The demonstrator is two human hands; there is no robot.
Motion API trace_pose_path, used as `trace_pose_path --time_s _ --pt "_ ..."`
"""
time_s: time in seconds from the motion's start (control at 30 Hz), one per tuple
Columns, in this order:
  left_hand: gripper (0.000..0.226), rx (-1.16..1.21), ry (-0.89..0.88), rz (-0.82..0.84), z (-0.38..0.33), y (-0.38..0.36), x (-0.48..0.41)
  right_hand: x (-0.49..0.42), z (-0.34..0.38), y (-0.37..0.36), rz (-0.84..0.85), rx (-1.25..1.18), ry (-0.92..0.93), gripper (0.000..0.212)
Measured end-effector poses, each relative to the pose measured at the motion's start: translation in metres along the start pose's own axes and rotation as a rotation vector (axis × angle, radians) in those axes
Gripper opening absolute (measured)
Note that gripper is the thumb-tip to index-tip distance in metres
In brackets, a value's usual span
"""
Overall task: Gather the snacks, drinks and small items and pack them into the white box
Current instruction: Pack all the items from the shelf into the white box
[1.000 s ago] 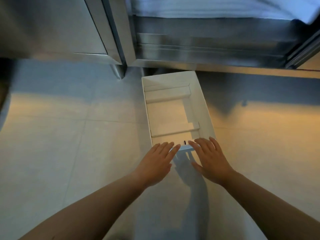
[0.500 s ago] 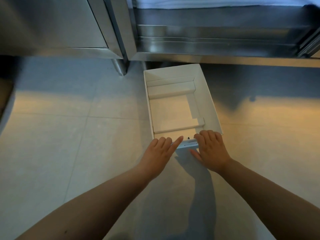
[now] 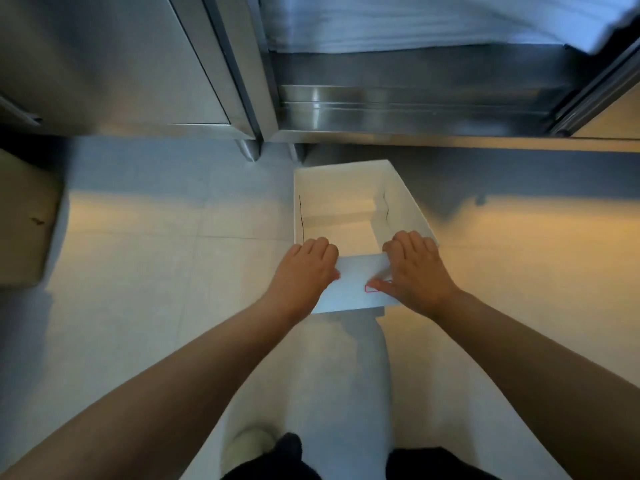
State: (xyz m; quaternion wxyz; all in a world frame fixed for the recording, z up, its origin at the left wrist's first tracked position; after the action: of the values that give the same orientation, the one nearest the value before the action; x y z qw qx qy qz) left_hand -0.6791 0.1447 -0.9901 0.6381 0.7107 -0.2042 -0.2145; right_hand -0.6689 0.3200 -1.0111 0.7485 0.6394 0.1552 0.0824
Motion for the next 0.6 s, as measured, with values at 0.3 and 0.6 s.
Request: trace_pose_path --time_s 0.3,0.6 --pt "0.033 0.121 0.029 0.138 -0.011 0.212 0.028 -0.002 0.059 0.214 0.067 -0.055 0.087 0.071" --pt "0.029 0.268 0.144 0.05 -0.01 0.498 0.076 -0.037 0.142 0.476 -0.07 -0.121 0.238 0.069"
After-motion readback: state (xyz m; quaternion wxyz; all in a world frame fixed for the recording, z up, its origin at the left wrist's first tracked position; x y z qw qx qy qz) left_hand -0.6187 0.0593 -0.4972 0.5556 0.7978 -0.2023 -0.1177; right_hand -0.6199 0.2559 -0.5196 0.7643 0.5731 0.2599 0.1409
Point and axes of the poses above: each hand's wrist, its own x-axis away from the middle knuckle, its own y-axis out of the back of the hand, z = x × y, the point moved 4 cm from there along -x, towards the middle knuckle, and after that the axes turned 3 degrees about -z, right-handed, at the moved point
